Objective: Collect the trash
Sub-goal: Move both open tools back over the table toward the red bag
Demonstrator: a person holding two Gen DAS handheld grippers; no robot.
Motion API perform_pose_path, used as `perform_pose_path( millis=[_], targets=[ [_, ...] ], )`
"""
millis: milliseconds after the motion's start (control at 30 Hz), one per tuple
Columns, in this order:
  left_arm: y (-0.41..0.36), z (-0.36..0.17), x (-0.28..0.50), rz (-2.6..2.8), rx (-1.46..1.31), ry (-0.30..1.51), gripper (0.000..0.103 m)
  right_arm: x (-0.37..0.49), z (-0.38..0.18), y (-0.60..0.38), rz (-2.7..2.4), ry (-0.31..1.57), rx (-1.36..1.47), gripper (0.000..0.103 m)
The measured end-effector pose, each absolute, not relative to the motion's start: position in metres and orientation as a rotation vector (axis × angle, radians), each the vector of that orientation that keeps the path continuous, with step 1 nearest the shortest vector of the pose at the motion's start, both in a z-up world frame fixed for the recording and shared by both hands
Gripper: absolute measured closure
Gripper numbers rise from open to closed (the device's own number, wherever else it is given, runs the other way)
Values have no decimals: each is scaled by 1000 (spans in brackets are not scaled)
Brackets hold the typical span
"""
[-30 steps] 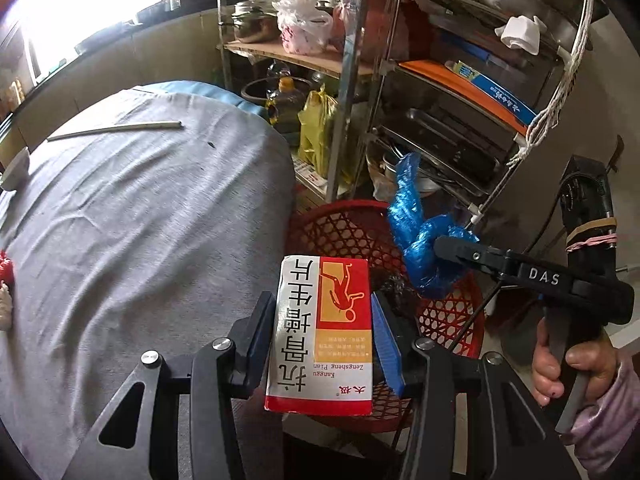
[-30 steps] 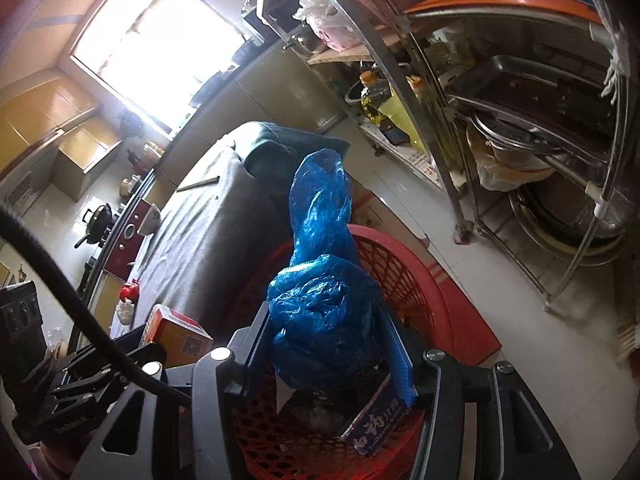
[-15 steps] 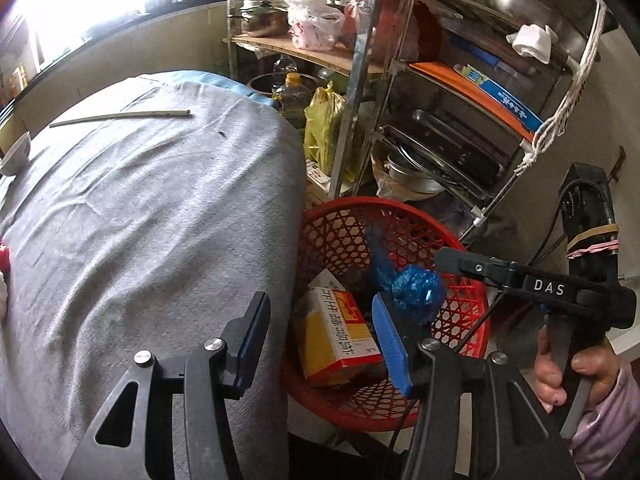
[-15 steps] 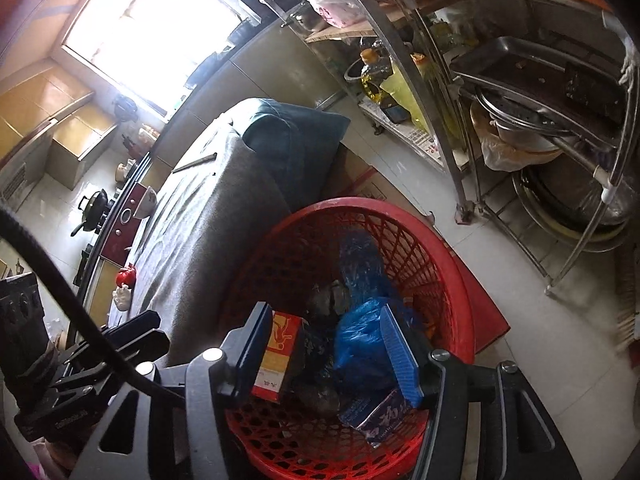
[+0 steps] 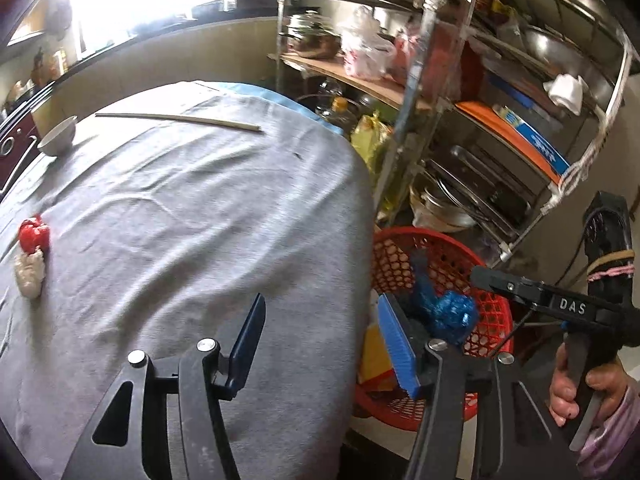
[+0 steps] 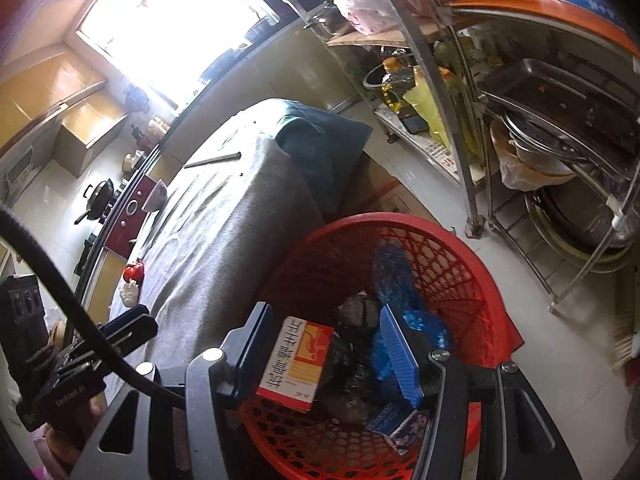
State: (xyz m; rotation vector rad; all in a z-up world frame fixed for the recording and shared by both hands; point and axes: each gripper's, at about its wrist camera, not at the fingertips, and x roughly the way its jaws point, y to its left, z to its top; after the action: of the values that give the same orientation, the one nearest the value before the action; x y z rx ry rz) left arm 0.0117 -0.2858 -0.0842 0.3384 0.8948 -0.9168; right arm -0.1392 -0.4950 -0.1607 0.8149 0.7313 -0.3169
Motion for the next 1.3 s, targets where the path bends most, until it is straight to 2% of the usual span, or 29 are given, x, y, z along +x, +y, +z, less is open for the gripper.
perform_pose_path(
  millis=[667, 1300],
  targets=[
    [-232, -86, 53, -830, 202, 908, 40, -100, -136, -457, -280, 769, 712, 43],
    [-112, -84, 143, -497, -16, 894, 40, -7, -100, -394, -130, 796, 551, 43]
  ],
)
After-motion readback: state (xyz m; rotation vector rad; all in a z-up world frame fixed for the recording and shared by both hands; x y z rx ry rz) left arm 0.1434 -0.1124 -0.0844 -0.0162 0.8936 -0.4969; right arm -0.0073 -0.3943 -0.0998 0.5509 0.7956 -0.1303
